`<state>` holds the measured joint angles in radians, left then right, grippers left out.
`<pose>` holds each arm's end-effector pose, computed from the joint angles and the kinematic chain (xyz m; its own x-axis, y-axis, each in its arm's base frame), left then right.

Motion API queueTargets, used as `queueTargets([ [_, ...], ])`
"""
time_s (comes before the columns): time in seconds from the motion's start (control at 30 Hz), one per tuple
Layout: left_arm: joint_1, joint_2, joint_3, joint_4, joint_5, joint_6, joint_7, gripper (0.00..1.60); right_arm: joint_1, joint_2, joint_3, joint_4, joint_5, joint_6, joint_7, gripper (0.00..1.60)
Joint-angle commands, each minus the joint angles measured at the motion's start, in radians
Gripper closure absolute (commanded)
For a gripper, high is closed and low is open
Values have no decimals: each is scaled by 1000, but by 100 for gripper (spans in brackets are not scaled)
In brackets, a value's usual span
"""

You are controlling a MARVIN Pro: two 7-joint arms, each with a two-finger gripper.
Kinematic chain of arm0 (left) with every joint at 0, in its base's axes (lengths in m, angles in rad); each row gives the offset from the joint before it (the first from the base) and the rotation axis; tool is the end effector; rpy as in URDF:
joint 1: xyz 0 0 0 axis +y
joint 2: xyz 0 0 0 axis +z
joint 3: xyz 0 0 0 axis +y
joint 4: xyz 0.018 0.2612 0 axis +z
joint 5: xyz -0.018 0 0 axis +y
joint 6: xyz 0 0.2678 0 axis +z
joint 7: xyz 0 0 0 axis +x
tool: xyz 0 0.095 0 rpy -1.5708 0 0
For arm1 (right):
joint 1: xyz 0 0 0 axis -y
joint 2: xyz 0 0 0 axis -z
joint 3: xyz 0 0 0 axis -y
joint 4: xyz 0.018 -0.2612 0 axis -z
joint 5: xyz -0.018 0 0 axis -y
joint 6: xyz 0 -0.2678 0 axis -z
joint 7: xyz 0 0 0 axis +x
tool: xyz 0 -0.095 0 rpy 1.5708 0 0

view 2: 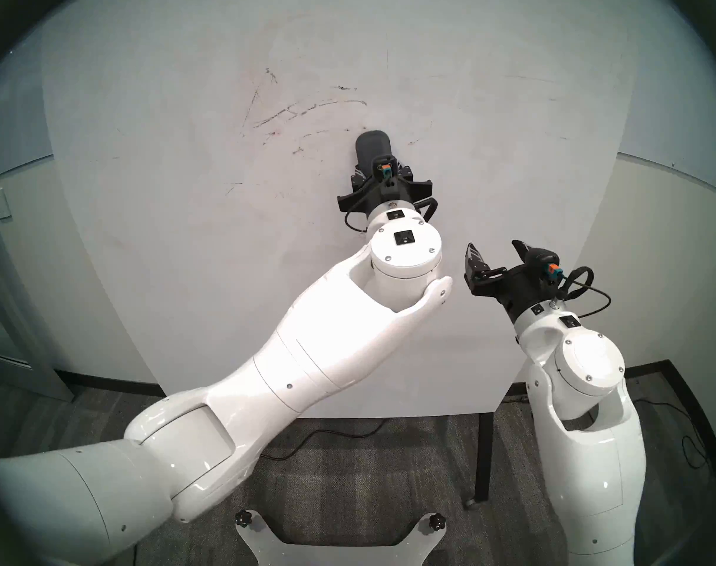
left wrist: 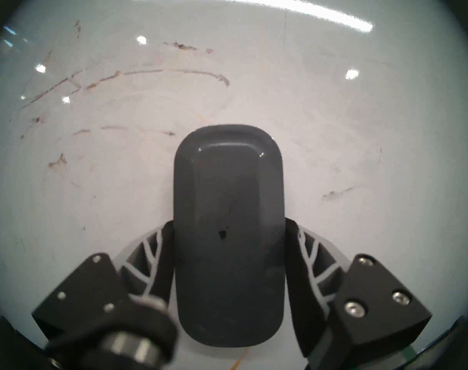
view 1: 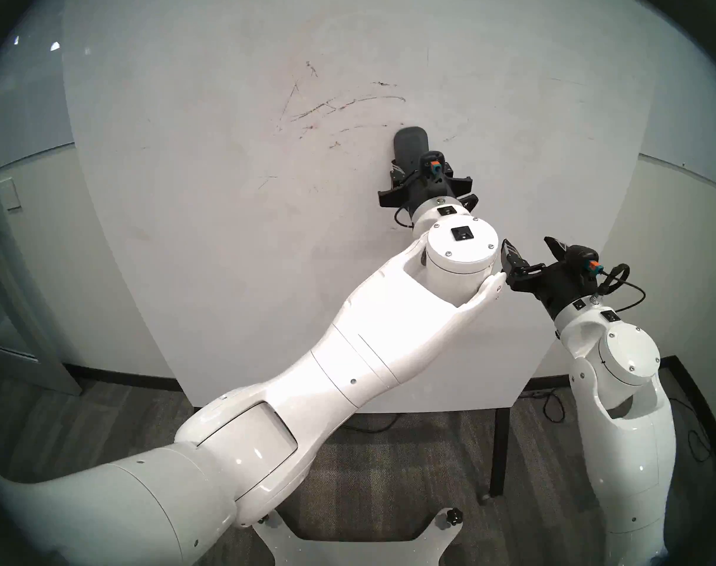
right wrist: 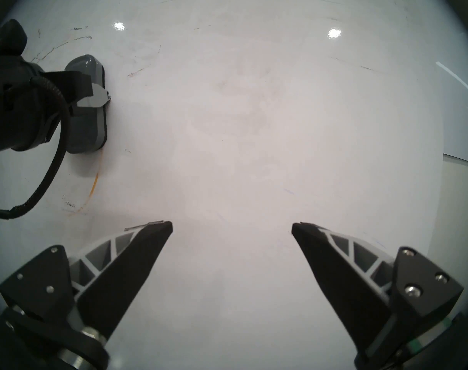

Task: Erase all marks on the whiteboard with the eraser

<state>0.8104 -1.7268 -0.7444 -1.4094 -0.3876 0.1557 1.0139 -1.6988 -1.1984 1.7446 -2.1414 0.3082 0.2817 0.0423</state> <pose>0.4263 -0.2432 -0.0547 -0.2479 0.1683 0.9541 0.0593 -0.9803 0.1884 0.3269 -0.0817 -0.1209 -0.1837 0.1095 0.9769 0.0527 -0.9912 0.1211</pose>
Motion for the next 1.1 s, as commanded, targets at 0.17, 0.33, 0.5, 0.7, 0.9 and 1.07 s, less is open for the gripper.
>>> queueTargets([
  [0.17,34,23,-10,96,-17,1,-1,160,8,1,-3,-21,0,-8,2,0],
  [0.33,37,23,-4,105,-12,-5,0,160,8,1,-3,-22,-1,-8,2,0],
  [0.5,11,20,-13,93,-1,-6,4,160,7,1,-3,-22,-1,-8,2,0],
  [0.7,-49,16,-36,77,8,-2,-2,160,8,1,-3,-22,-1,-8,2,0],
  [0.9,-88,13,-43,39,14,11,4,160,8,1,-3,-21,0,-7,2,0],
  [1.07,-107,6,-47,16,14,21,8,160,9,1,-3,-20,0,-7,2,0],
])
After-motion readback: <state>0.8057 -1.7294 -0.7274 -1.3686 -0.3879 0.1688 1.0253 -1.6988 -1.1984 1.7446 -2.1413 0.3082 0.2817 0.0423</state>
